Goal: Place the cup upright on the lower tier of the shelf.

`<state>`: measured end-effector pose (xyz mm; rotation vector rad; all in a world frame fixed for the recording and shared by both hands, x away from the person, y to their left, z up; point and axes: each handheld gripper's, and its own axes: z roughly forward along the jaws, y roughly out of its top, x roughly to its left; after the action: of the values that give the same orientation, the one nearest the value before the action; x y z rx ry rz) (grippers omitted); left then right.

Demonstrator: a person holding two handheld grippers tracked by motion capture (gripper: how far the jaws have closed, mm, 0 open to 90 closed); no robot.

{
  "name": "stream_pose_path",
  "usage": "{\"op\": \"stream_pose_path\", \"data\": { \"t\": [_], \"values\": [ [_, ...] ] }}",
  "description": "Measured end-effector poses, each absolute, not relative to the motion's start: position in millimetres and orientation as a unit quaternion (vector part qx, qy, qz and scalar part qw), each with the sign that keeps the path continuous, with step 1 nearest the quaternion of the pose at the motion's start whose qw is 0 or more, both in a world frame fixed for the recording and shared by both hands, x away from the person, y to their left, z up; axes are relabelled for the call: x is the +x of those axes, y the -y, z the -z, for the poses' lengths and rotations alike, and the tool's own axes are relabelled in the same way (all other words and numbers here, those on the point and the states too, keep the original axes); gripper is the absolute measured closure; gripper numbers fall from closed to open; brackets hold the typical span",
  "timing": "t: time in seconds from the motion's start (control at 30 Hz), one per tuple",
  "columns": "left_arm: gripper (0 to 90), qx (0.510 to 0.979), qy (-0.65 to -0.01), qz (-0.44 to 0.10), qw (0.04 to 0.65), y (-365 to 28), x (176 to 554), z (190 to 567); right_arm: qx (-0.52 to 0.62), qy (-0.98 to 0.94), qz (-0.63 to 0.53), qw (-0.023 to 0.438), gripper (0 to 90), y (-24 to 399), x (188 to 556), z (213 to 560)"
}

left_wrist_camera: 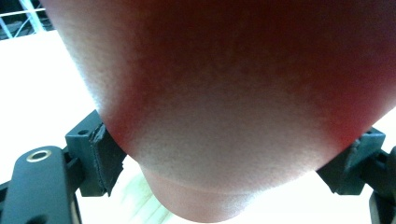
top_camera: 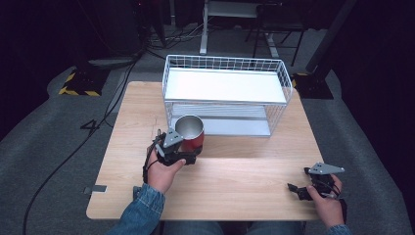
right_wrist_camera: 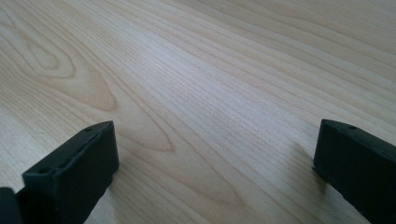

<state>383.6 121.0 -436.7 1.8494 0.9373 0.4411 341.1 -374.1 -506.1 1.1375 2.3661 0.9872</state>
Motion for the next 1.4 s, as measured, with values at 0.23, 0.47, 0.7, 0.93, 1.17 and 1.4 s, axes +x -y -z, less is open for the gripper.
{"op": "stream_pose_path", "data": {
  "t": [0.23,0.47,0.7,0.93,1.17,1.4],
  "values": [
    [16.3,0.765,-0.376,-0.173,0.493,-106,395,438,0.4,-0.832,-0.347,0.168,0.3,374,341,506],
    [16.3,0.764,-0.372,-0.166,0.5,-90,412,443,0.4,-0.832,-0.347,0.168,0.3,374,341,506],
    [16.3,0.752,-0.38,-0.164,0.513,-80,433,452,0.4,-0.832,-0.347,0.168,0.3,374,341,506],
    [16.3,0.745,-0.393,-0.161,0.514,-72,450,460,0.399,-0.832,-0.347,0.167,0.3,374,341,506],
    [16.3,0.737,-0.4,-0.178,0.515,-62,467,462,0.399,-0.832,-0.347,0.167,0.3,374,341,506],
    [16.2,0.73,-0.412,-0.184,0.513,-45,486,464,0.399,-0.832,-0.347,0.167,0.3,374,341,506]
  ]
}}
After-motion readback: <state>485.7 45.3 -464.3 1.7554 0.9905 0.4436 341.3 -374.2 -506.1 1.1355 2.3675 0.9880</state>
